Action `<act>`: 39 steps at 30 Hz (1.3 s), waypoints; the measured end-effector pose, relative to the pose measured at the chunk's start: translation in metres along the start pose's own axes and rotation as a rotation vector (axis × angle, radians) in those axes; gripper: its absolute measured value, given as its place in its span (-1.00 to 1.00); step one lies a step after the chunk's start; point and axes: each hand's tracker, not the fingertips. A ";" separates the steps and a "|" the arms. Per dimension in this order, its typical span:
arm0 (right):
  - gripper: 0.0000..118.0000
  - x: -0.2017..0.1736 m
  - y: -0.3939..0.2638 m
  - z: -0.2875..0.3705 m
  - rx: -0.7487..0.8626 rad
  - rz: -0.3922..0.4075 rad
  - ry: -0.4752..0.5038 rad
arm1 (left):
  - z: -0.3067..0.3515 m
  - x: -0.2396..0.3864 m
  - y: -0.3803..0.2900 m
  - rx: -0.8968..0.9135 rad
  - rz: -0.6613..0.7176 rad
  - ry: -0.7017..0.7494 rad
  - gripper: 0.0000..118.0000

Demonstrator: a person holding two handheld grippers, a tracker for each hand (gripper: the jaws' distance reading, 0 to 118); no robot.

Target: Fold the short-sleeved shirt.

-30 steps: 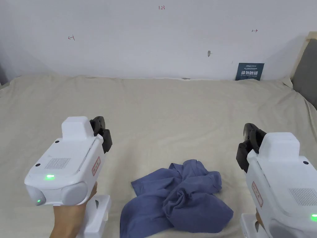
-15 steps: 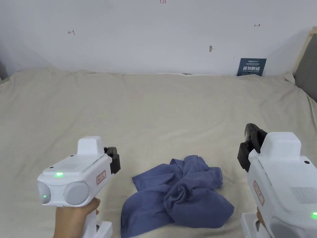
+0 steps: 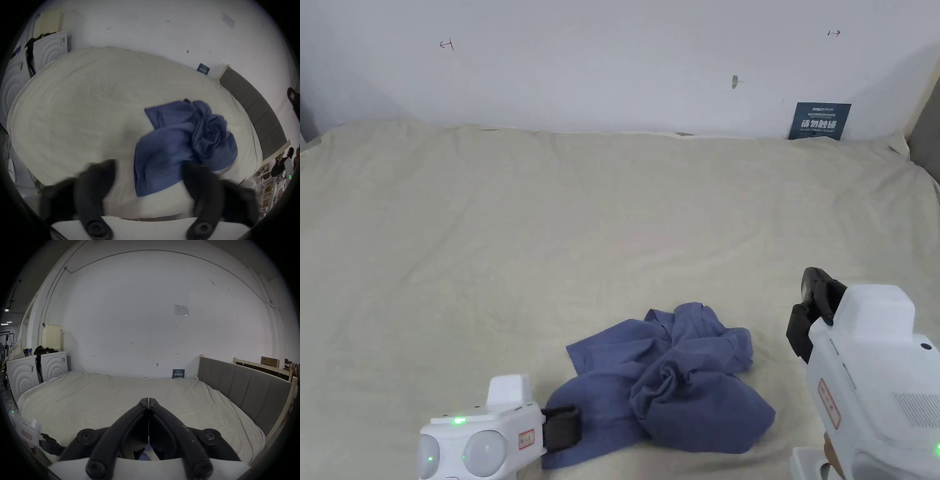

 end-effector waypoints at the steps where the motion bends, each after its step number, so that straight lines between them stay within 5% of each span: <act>1: -0.96 0.000 -0.002 -0.001 -0.004 -0.001 0.000 | -0.006 0.002 -0.002 -0.010 -0.004 0.014 0.84; 6: -0.96 0.004 -0.010 -0.006 -0.027 -0.010 0.000 | -0.032 0.017 -0.002 -0.041 -0.057 0.110 0.74; 10: -0.96 0.008 -0.015 -0.009 -0.047 -0.011 -0.004 | -0.060 0.026 -0.006 -0.071 -0.080 0.145 -0.33; 13: -0.96 0.013 -0.018 -0.011 -0.059 -0.008 -0.013 | -0.063 0.036 -0.008 -0.049 -0.119 0.179 -0.43; 15: -0.96 0.017 -0.021 -0.014 -0.068 -0.007 -0.021 | -0.060 0.037 -0.007 -0.041 -0.116 0.134 -0.96; 21: -0.88 0.027 -0.030 -0.044 -0.179 -0.054 -0.018 | -0.038 0.034 -0.001 0.012 -0.049 0.030 -0.96; 25: 0.24 0.030 -0.043 -0.097 -0.351 -0.077 0.020 | -0.008 0.032 0.008 0.086 -0.038 -0.041 -0.96; 28: 0.90 0.029 -0.062 -0.146 -0.484 -0.098 0.029 | 0.005 0.028 0.015 0.121 -0.029 -0.070 -0.96; 29: 0.97 0.028 -0.069 -0.163 -0.526 -0.110 0.037 | 0.006 0.028 0.017 0.120 -0.029 -0.078 -0.96; 36: 0.92 0.015 -0.122 -0.256 -0.779 -0.114 0.052 | 0.001 0.026 0.016 0.114 -0.049 -0.098 -0.96; 39: 0.42 0.009 -0.141 -0.281 -0.839 -0.076 0.081 | -0.002 0.022 0.015 0.107 -0.052 -0.099 -0.96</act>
